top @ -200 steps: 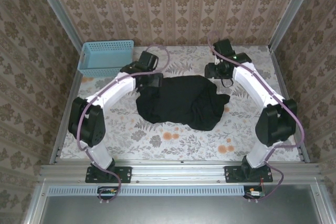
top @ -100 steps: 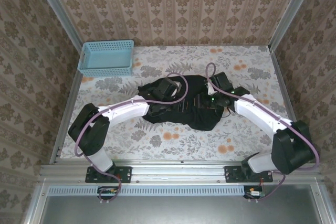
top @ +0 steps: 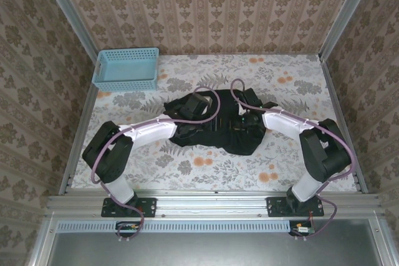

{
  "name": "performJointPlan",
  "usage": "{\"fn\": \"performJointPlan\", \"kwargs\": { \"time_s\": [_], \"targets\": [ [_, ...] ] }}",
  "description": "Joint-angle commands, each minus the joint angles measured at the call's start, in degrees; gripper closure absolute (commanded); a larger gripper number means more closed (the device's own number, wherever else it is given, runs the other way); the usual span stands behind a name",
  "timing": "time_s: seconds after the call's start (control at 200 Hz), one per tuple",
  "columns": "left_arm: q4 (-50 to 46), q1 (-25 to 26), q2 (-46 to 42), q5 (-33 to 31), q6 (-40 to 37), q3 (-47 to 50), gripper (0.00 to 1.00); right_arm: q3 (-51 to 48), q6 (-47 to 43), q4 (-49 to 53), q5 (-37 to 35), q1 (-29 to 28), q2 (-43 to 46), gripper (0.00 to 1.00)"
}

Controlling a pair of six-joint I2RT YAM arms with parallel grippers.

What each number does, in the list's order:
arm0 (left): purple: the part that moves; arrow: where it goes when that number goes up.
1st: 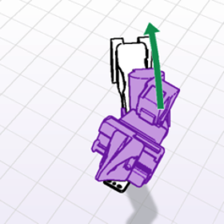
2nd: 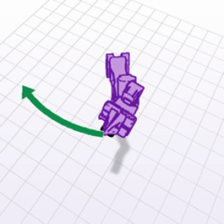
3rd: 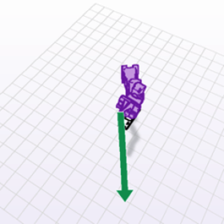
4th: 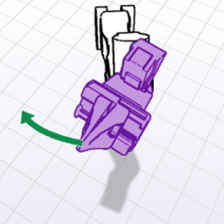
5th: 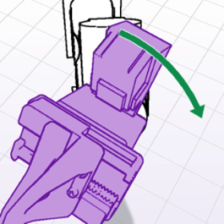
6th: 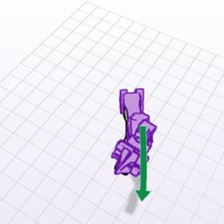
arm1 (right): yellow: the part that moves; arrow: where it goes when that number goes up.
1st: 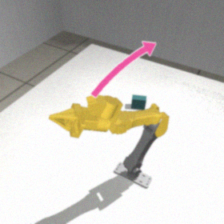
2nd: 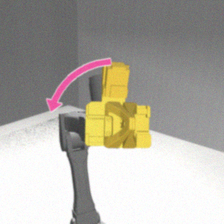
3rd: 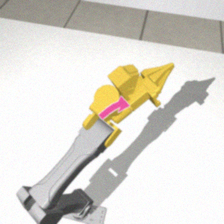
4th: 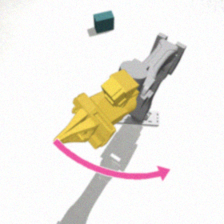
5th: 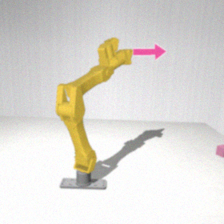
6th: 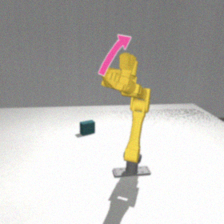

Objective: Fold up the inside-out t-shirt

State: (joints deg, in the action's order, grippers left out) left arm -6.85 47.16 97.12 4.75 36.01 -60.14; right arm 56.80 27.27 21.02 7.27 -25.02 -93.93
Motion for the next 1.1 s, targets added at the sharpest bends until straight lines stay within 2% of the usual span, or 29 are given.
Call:
{"fn": "performJointPlan", "kwargs": {
  "time_s": [0.0,0.115,0.3,0.405,0.485,0.59,0.83,0.88,0.97,1.095],
  "targets": [
    [-1.76,-0.22,1.78,-0.45,0.42,-1.38,0.41,0.16,-0.28,0.98,-5.14,-0.3,4.13,0.98],
    [-3.24,-0.87,2.61,-1.06,0.55,-2.0,0.4,-3.8,-1.14,1.67,-7.53,-0.22,13.49,1.0],
    [-4.91,-2.55,2.94,-2.29,1.32,-2.33,0.41,-11.51,1.33,1.28,-3.79,0.86,27.52,1.0],
    [-7.64,-1.43,2.4,-4.5,0.15,-4.28,0.41,-16.06,4.3,0.88,-4.78,1.1,33.21,1.0],
    [-9.16,1.36,1.73,-5.78,-2.41,-6.81,0.39,-18.81,5.97,0.1,-5.02,1.11,35.68,1.0],
    [-10.46,4.99,1.61,-7.44,-5.3,-10.0,0.31,-20.86,7.06,-1.12,-4.7,1.1,37.04,1.0],
    [-13.14,7.15,7.77,-6.34,-5.78,-14.56,0.28,-20.2,7.76,-0.98,-4.72,1.1,39.39,1.0],
    [-14.42,7.24,9.38,-6.96,-5.52,-15.59,0.3,-20.1,7.79,-0.9,-4.65,1.08,39.85,1.0],
    [-15.73,6.86,11.45,-8.69,-4.86,-16.35,0.38,-20.23,7.85,-0.33,-5.37,1.02,40.97,1.0],
    [-15.84,5.43,12.35,-9.02,-4.72,-15.88,0.58,-20.05,8.06,2.68,-8.93,1.08,43.29,1.0]
  ]
}}
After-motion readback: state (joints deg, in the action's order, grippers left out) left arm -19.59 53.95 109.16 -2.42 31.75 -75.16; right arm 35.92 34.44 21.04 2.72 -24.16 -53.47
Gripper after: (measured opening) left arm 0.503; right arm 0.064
